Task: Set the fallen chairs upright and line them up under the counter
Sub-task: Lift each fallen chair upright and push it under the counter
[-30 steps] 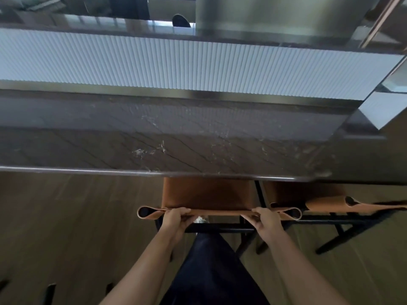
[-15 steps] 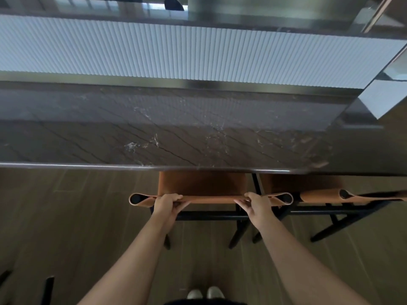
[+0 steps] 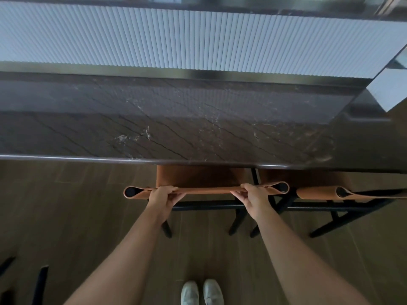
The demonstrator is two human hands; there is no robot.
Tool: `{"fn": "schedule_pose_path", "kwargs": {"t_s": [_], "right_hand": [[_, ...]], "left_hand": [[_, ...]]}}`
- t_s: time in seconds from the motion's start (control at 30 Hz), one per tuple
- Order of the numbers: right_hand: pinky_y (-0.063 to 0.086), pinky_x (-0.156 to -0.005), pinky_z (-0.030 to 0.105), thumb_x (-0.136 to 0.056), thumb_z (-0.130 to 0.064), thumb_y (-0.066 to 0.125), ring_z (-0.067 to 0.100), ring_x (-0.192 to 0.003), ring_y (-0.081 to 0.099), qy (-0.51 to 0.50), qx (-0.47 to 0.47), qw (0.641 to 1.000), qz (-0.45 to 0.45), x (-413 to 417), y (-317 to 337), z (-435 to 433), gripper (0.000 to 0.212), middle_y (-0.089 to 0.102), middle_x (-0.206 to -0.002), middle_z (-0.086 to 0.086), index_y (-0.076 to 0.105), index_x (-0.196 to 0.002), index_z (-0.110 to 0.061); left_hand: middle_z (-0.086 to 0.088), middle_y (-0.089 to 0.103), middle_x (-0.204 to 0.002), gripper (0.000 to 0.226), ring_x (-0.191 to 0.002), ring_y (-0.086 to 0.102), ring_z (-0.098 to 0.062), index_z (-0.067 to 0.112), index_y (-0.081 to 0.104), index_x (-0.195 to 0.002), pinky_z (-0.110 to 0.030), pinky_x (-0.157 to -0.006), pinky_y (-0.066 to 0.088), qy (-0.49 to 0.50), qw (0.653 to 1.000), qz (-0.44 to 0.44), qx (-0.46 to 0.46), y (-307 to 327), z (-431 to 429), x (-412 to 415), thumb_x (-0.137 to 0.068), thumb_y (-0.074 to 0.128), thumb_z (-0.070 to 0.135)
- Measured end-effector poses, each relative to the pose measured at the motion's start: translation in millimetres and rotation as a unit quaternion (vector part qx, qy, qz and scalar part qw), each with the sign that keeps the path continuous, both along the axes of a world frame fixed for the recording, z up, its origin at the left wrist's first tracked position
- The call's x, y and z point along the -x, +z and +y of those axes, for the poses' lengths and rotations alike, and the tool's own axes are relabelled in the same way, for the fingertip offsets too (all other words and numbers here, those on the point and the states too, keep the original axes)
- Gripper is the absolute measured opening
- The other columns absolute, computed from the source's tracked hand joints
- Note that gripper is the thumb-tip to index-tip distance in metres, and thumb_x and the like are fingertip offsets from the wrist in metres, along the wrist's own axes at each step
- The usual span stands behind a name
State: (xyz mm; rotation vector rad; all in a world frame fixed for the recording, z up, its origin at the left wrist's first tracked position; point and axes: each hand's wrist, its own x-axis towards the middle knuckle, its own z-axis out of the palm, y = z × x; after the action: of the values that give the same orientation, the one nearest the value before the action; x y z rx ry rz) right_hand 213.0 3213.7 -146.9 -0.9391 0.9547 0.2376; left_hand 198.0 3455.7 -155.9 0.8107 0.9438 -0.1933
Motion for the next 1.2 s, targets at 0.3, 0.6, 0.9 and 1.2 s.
{"fn": "schedule_pose_path", "kwargs": {"t_s": [0.3, 0.6, 0.9, 1.2], "right_hand": [[0.059, -0.069, 0.043, -0.096, -0.010, 0.060, 0.030, -0.090, 0.063, 0.008, -0.007, 1.000, 0.000, 5.4, 1.6, -1.1, 0.046, 0.052, -0.126, 0.019, 0.042, -0.138, -0.008], [0.055, -0.074, 0.044, -0.098, -0.020, 0.056, 0.032, -0.098, 0.062, -0.010, -0.023, 1.000, -0.011, 21.3, 17.8, 1.2, 0.041, 0.052, -0.131, 0.019, 0.044, -0.136, -0.010], [0.048, -0.091, 0.048, -0.101, -0.019, 0.049, 0.032, -0.115, 0.057, 0.018, -0.053, 0.998, -0.041, 55.3, 42.5, 23.2, 0.025, 0.053, -0.135, 0.020, 0.046, -0.125, -0.014], [0.055, -0.079, 0.047, -0.102, -0.035, 0.046, 0.035, -0.105, 0.064, 0.060, -0.098, 0.989, -0.091, 101.0, 70.8, 31.5, 0.047, 0.058, -0.129, 0.019, 0.036, -0.145, -0.018]], "left_hand": [[-0.019, 0.061, -0.106, 0.018, -0.098, 0.065, -0.032, 0.004, 0.052, -0.099, -0.046, -0.080, 0.057, 0.051, 0.999, -0.012, 0.002, 0.0, -9.6, 13.3, -0.087, 0.058, -0.008], [-0.017, 0.062, -0.105, 0.017, -0.091, 0.068, -0.032, 0.005, 0.053, -0.104, -0.040, -0.064, 0.060, 0.041, 0.999, -0.014, 0.017, 12.6, -3.2, 26.6, -0.089, 0.060, 0.000], [-0.005, 0.062, -0.111, 0.020, -0.098, 0.066, -0.026, 0.007, 0.054, -0.112, -0.038, -0.064, 0.059, 0.024, 0.999, -0.028, 0.002, 38.8, -8.6, 56.1, -0.092, 0.059, 0.007], [-0.008, 0.067, -0.117, 0.019, -0.101, 0.068, -0.026, 0.019, 0.056, -0.115, -0.044, -0.091, 0.053, -0.020, 0.986, -0.151, -0.063, 63.1, -9.8, 109.3, -0.096, 0.052, 0.019]]}}
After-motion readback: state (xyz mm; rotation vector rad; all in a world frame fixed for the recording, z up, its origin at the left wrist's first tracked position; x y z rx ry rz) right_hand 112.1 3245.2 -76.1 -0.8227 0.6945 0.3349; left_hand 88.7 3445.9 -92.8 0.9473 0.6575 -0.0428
